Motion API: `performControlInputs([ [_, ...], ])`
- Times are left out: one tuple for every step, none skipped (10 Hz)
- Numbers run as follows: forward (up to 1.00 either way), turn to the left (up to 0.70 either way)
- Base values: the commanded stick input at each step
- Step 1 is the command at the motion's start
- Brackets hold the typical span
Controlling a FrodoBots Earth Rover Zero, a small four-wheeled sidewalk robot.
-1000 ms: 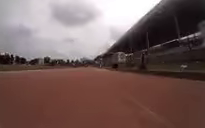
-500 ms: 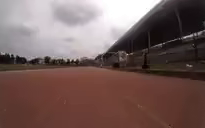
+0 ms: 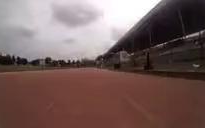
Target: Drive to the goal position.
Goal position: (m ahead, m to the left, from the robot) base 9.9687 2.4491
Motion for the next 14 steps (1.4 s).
performControlInputs([
  [0.7,0.0],
  [0.7,0.0],
  [0.7,0.0],
  [0.7,0.0],
  [0.7,0.0],
  [0.7,0.0],
  [0.7,0.0],
  [0.7,0.0],
  [0.7,0.0],
  [0.7,0.0],
  [0.7,0.0],
  [0.7,0.0],
  [0.7,0.0],
  [0.7,0.0],
])
